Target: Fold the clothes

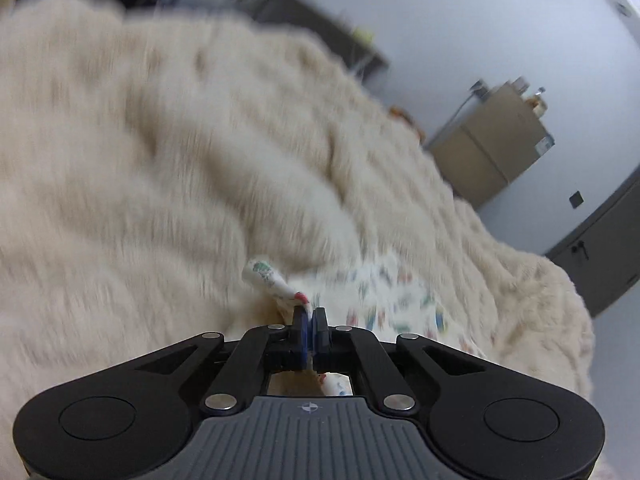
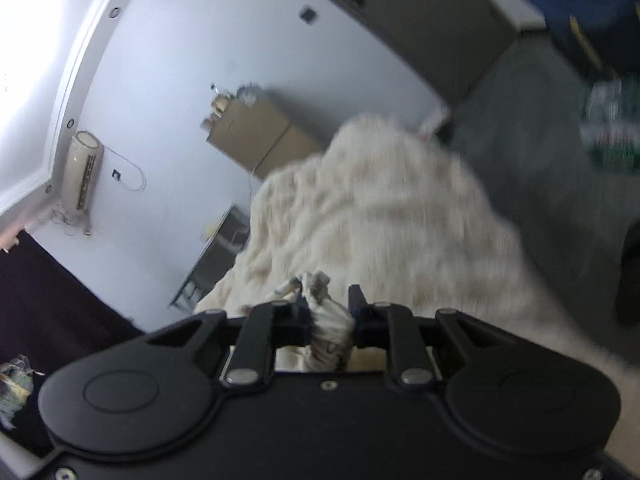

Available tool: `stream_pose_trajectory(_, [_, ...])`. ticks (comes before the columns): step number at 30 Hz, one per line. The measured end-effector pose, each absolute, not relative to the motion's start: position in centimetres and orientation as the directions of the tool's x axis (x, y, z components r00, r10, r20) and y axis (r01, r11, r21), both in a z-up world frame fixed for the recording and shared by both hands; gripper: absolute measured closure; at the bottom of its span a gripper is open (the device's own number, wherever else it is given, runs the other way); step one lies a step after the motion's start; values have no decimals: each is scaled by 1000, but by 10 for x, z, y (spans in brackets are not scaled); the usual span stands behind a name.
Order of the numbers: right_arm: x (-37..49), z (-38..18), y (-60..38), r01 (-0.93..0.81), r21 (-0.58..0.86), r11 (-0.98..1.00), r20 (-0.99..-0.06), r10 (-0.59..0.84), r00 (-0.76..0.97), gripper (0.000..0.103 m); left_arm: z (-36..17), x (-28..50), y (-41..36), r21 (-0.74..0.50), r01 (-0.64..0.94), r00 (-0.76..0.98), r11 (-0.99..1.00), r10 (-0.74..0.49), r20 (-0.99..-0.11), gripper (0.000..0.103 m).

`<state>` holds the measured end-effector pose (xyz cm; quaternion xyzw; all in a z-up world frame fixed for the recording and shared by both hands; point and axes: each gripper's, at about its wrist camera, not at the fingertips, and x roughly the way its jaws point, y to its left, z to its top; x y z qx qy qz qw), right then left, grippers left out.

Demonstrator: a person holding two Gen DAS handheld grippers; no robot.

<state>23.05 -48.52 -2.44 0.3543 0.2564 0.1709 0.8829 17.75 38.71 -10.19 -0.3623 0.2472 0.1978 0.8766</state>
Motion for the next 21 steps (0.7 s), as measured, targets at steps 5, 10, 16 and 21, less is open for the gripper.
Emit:
stream_pose_trajectory(5, [237, -26, -448, -22, 442, 897, -587, 307, 749, 72, -81, 149, 411, -427, -507, 698, 749, 66, -713, 43])
stream_pose_trajectory(10, [206, -14, -443, -85, 400, 913, -539, 309, 784, 52, -53, 78, 437, -425, -320, 721, 847, -74, -689, 25])
stream_pose_trajectory(16, [190, -1, -445, -157, 421, 893, -501, 374, 781, 51, -110, 68, 446, -507, -225, 671, 832, -245, -700, 22])
stream_pose_trajectory(21, [185, 6, -447, -152, 446, 882, -493, 384, 781, 51, -155, 68, 438, -634, -154, 716, 758, -357, -600, 71])
